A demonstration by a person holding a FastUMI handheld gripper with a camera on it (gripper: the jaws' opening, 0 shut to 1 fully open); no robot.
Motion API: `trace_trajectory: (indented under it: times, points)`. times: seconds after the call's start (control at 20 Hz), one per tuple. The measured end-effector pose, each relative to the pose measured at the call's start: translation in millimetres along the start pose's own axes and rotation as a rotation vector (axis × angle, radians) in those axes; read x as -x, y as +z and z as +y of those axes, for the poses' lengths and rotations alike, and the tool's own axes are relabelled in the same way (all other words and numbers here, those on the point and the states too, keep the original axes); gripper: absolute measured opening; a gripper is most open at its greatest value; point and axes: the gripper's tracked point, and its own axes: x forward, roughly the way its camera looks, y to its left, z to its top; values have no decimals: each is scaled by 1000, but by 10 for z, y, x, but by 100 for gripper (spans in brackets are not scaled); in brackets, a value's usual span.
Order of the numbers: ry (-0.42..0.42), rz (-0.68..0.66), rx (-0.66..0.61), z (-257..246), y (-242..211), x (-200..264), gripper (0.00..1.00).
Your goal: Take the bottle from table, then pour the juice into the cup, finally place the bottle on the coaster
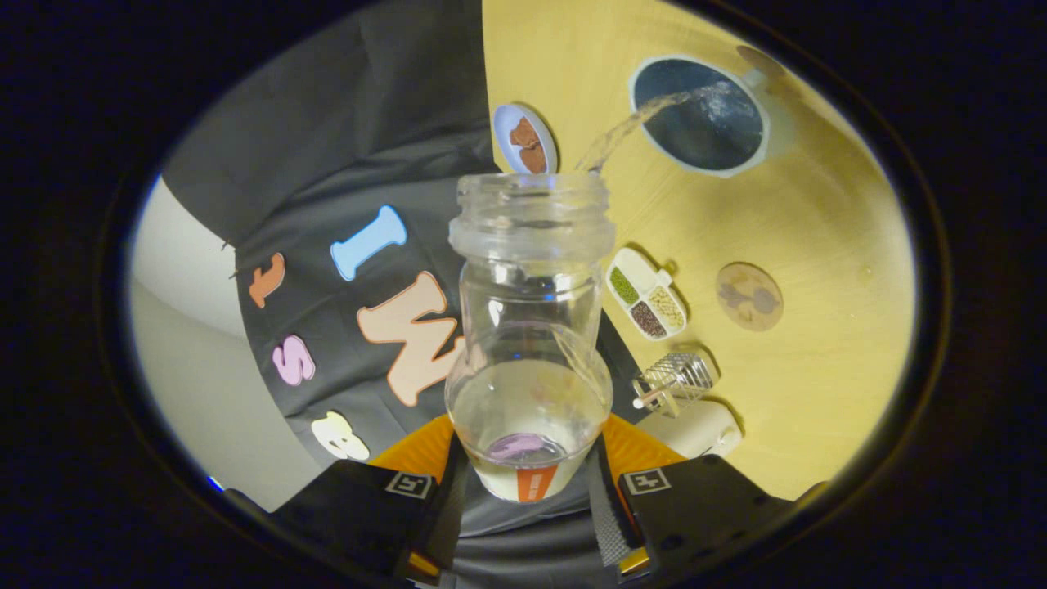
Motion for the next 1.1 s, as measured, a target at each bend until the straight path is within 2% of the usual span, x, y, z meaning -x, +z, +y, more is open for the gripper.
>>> trace_trajectory:
  times: [0.45,0.6,0.85,1.1]
  points:
    - [26,-33,-116,87,71,-77,69]
    - [18,-29,-94,44,27,-108,69]
    - [-53,4,166,-255,-181,-85,69]
    - [-160,19,621,-516,-338,68,69]
